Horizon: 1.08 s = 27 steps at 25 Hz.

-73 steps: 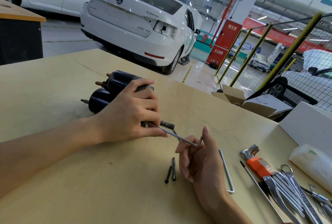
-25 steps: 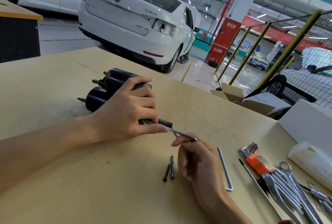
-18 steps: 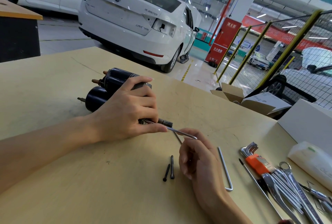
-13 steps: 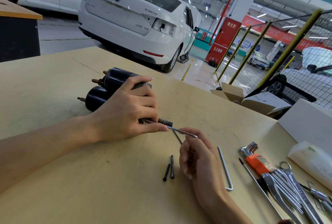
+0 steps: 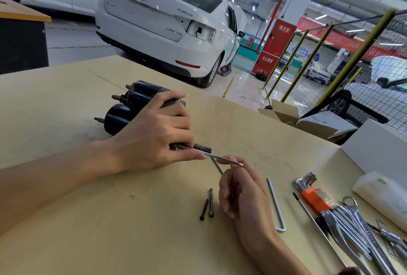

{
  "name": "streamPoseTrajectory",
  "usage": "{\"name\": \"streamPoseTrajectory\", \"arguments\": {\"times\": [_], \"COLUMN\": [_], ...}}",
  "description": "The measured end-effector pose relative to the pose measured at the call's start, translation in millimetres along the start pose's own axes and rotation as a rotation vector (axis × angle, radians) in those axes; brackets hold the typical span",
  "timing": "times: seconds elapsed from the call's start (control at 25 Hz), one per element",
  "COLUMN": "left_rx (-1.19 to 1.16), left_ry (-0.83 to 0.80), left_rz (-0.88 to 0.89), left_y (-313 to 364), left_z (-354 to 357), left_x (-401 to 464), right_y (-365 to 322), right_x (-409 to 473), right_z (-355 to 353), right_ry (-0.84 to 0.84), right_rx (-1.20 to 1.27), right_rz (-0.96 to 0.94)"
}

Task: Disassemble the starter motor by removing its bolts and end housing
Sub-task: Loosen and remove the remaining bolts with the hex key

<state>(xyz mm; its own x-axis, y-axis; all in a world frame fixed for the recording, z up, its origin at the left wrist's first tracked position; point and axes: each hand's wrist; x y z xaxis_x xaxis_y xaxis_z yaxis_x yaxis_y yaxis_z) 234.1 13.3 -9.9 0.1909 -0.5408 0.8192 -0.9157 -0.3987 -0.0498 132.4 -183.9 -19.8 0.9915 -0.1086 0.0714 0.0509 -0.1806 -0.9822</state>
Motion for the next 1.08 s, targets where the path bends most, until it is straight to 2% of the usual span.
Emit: {"name": "streamPoseTrajectory", "arguments": {"times": [1.08], "left_rx": [0.004], "left_ry": [-0.025], "left_rz": [-0.003], "left_y": [1.8], "left_z": [-1.6], "left_x": [1.0], "right_y": [6.3], "right_x": [5.6], "right_z": [-0.5], "right_ry": [-0.079], "right_rx": [-0.003], "right_rz": [-0.025]}}
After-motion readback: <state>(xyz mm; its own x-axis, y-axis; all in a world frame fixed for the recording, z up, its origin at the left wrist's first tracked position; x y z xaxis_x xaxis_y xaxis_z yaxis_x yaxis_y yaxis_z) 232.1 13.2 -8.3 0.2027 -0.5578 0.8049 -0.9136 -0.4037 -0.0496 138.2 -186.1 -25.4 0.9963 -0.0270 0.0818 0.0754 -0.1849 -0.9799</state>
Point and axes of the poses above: each hand's wrist, its own x-axis towards the middle knuckle, its own z-axis out of the palm, y = z × x, and after that the axes turned 10 degrees about -x, right-handed
